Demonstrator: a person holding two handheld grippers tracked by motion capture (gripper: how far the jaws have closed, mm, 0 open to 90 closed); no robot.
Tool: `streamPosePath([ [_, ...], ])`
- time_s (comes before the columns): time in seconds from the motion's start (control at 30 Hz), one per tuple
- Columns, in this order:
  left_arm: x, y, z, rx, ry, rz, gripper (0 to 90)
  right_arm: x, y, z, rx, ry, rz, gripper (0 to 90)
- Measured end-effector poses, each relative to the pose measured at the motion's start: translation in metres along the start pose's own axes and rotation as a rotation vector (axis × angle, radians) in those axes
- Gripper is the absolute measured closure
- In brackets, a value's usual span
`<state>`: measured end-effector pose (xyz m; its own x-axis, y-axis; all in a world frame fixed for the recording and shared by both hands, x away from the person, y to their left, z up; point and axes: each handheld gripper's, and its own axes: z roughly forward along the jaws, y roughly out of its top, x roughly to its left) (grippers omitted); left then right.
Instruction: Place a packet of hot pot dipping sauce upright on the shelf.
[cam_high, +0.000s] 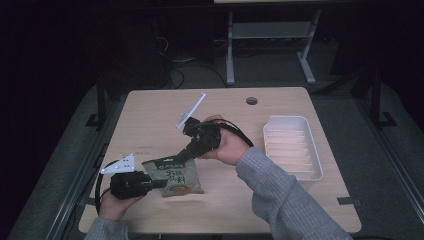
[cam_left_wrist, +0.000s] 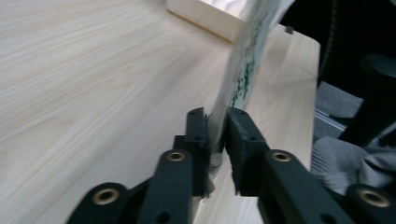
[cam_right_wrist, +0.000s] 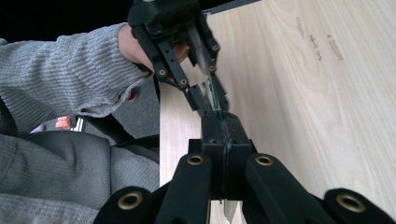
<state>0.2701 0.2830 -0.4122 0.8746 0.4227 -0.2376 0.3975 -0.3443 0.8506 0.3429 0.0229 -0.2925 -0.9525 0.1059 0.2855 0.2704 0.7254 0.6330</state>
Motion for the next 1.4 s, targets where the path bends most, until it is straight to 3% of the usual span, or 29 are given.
streamPosePath([
  [0.13,-0.004,0.002,0.003,0.014,-0.017,0.03,85.6,-0.001,-0.004,-0.002,-0.002,-0.002,0.006,89.7],
  [0.47,-0.008,0.004,0.003,0.019,-0.051,0.046,87.4,0.0,-0.009,-0.006,0.003,0.005,-0.008,87.6],
  [0.67,-0.012,0.007,0.007,0.03,-0.059,0.062,88.2,0.005,-0.01,-0.002,0.022,-0.011,-0.044,85.3],
  [1.03,-0.016,0.01,0.009,0.039,-0.072,0.076,89.0,0.008,-0.011,0.008,0.045,-0.009,-0.06,84.6],
  [1.4,-0.016,0.011,0.008,0.022,-0.062,0.08,87.9,0.01,-0.01,0.01,0.071,-0.008,-0.07,89.5],
])
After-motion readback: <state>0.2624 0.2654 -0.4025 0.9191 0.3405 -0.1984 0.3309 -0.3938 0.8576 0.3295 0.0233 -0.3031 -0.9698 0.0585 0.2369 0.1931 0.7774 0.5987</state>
